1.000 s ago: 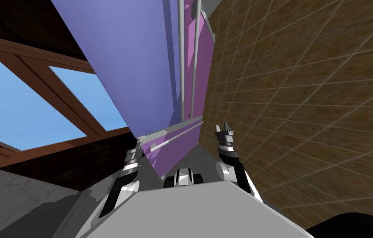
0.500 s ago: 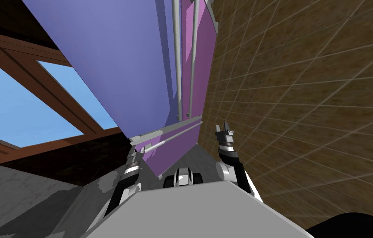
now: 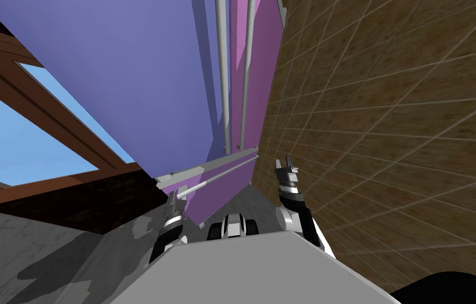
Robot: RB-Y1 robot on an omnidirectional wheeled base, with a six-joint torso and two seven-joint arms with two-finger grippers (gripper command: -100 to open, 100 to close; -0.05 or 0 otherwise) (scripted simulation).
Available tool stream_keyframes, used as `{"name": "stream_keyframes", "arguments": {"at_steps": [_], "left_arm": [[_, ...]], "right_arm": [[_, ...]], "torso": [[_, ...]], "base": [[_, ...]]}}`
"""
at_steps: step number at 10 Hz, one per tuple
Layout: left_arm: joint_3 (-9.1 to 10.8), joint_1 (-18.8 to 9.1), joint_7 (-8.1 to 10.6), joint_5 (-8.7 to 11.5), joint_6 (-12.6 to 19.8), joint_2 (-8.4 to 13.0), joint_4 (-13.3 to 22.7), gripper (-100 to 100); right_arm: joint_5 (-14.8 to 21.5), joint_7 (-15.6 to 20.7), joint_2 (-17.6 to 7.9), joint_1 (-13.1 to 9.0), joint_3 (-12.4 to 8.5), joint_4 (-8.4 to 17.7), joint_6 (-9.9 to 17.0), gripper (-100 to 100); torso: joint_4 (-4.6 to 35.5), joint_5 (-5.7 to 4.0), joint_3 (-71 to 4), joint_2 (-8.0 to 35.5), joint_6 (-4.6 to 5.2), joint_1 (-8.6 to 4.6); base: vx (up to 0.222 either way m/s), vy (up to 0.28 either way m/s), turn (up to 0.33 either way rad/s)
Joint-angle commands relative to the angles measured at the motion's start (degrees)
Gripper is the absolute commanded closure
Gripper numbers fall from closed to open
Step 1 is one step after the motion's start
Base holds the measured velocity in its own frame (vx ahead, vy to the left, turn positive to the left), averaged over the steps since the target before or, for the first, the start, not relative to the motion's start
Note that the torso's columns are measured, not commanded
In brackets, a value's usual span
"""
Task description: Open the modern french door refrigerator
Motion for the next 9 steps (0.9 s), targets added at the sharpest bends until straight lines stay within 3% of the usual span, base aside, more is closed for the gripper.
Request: {"name": "stream_keyframes", "arguments": {"at_steps": [1, 4, 5, 6, 7, 9], "left_arm": [[0.06, -0.01, -0.02, 0.1, 0.1, -1.19, 0.18, -100], [0.59, 0.67, -0.14, 0.51, 2.89, -1.06, -3.13, -100], [0.49, 0.51, -0.16, 0.43, 2.35, -1.16, -2.37, -100], [0.22, 0.2, -0.05, 0.23, 0.94, -1.23, -0.79, 100], [0.12, 0.06, -0.03, 0.15, 0.38, -1.28, -0.13, 100], [0.15, 0.98, -0.03, 0.29, 1.62, -1.16, -2.46, 100]], "right_arm": [[0.0, 0.0, 0.0, 0.0, 0.0, 0.0, 0.0, 0], [0.0, 0.0, -0.01, 0.01, -0.01, 0.0, 0.0, 0], [0.0, 0.0, -0.01, 0.01, -0.01, 0.0, 0.0, 0], [0.0, 0.0, 0.0, 0.0, 0.0, 0.0, 0.0, 0], [0.0, 0.0, 0.0, -0.01, 0.0, 0.0, 0.0, 0], [0.0, 0.0, -0.01, -0.01, 0.0, 0.0, 0.0, 0]], "torso": [[0.01, 0.01, 0.01, 0.02, -0.01, 0.06], [-0.07, 0.02, -0.18, -0.28, -0.01, 0.1], [-0.03, -0.03, -0.18, -0.25, 0.01, 0.06], [-0.01, -0.02, -0.18, -0.31, 0.09, 0.16], [-0.06, 0.06, -0.07, -0.14, 0.06, 0.1], [-0.13, 0.16, -0.12, -0.28, -0.02, 0.21]], "base": [[0.003, -0.014, 0.002], [0.058, 0.017, -0.008], [0.014, 0.001, 0.015], [-0.051, -0.013, 0.007], [-0.071, -0.007, 0.01], [-0.065, -0.042, -0.004]]}}
